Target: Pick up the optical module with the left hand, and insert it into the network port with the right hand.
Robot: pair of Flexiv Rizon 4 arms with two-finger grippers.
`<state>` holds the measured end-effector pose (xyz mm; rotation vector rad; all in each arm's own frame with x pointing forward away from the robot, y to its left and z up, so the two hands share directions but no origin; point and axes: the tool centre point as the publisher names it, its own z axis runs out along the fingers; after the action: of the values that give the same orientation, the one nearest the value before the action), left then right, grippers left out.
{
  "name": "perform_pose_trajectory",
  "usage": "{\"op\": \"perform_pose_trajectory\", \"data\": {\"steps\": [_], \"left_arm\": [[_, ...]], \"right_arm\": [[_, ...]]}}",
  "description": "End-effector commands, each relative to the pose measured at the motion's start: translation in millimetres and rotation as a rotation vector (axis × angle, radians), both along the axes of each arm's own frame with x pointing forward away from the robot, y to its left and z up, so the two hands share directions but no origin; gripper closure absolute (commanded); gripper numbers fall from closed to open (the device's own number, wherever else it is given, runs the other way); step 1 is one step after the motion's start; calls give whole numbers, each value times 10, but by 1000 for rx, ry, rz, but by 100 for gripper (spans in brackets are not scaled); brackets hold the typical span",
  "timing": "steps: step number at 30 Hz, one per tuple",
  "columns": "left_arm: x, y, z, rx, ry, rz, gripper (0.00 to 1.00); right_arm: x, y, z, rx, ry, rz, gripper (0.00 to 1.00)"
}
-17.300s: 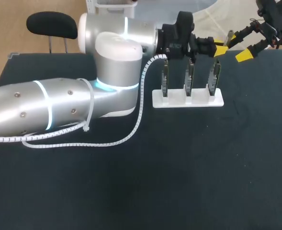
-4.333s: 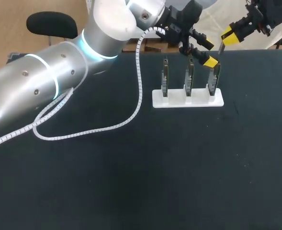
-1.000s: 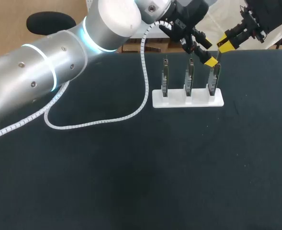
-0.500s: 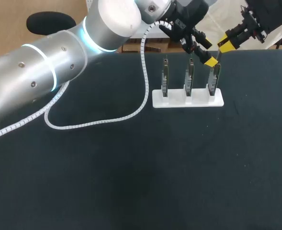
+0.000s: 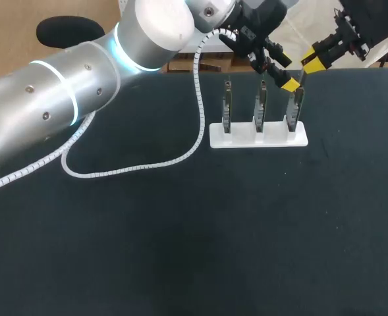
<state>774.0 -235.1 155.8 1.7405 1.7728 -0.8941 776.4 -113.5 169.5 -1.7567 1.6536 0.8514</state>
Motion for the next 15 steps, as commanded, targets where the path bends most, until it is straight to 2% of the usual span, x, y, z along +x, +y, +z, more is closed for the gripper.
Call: {"op": "perform_pose_trajectory", "data": {"steps": [1,15], "left_arm": [[-9,1,5,3,-1,2,0],[-9,1,5,3,-1,2,0]], "right_arm": [[-60,13,14,3,-11,-9,100],[-60,37,-7,-8,-23,-23,100]]}}
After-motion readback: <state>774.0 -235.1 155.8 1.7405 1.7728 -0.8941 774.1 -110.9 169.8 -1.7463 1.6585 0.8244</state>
